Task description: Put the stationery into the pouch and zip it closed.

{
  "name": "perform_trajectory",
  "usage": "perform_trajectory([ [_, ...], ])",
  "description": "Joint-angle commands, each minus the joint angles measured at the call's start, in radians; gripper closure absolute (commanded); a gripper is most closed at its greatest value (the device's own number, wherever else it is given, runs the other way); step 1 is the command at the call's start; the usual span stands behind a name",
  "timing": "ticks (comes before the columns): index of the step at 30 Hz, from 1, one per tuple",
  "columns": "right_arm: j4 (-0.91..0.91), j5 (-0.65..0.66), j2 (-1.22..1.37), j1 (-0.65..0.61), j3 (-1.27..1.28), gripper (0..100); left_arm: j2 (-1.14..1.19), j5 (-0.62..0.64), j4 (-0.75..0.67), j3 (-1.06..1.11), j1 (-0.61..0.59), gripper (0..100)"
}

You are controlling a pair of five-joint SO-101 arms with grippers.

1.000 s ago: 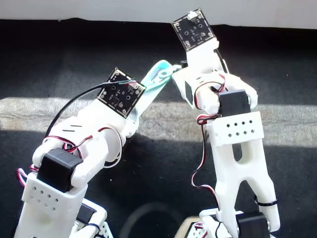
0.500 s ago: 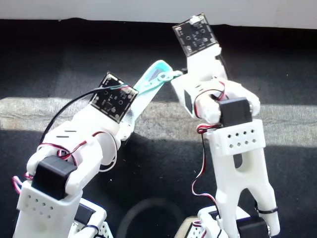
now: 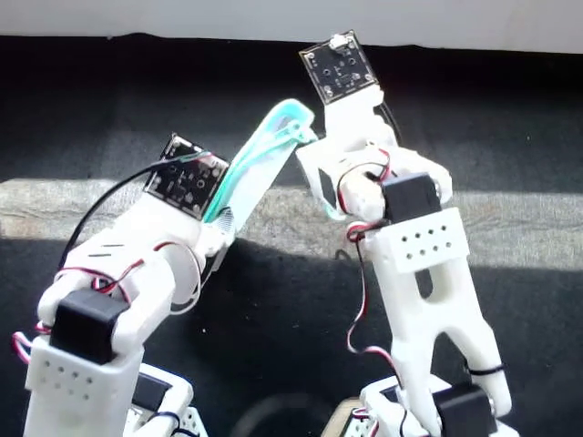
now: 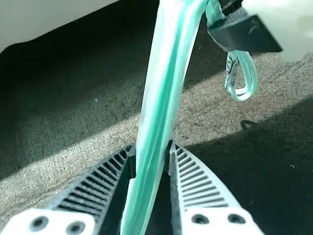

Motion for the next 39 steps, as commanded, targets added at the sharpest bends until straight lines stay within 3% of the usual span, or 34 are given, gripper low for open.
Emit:
perform_trajectory([
  [1, 0.021, -0.005, -0.013, -0.031, -0.002, 99.3, -0.039, 0.0, -0.06, -0.004, -0.007, 87],
  [6, 0.015, -0.005, -0.004, -0.085, 0.005, 99.3, -0.042, 0.0, -0.173, 0.036, 0.022, 87],
  [11, 0.015, -0.005, -0.004, -0.14, 0.002, 99.3, -0.05, 0.003, -0.184, 0.071, 0.064, 87],
  [14, 0.019, -0.005, -0.004, -0.156, 0.002, 99.3, -0.053, 0.068, -0.183, 0.031, 0.068, 87],
  [18, 0.016, -0.005, -0.004, -0.16, 0.002, 99.3, -0.053, 0.092, -0.117, -0.087, 0.07, 87],
  [23, 0.016, -0.005, -0.004, -0.16, 0.002, 99.3, -0.053, 0.094, -0.002, -0.194, 0.163, 87],
  [29, 0.016, -0.005, -0.004, -0.16, 0.002, 99.3, -0.044, 0.183, 0.009, -0.2, 0.236, 82],
  [33, 0.021, -0.005, -0.004, -0.16, 0.002, 99.3, -0.041, 0.207, 0.008, -0.194, 0.232, 79],
  [39, 0.022, -0.005, -0.012, -0.16, 0.002, 99.3, 0.024, 0.204, -0.114, -0.108, 0.162, 79],
])
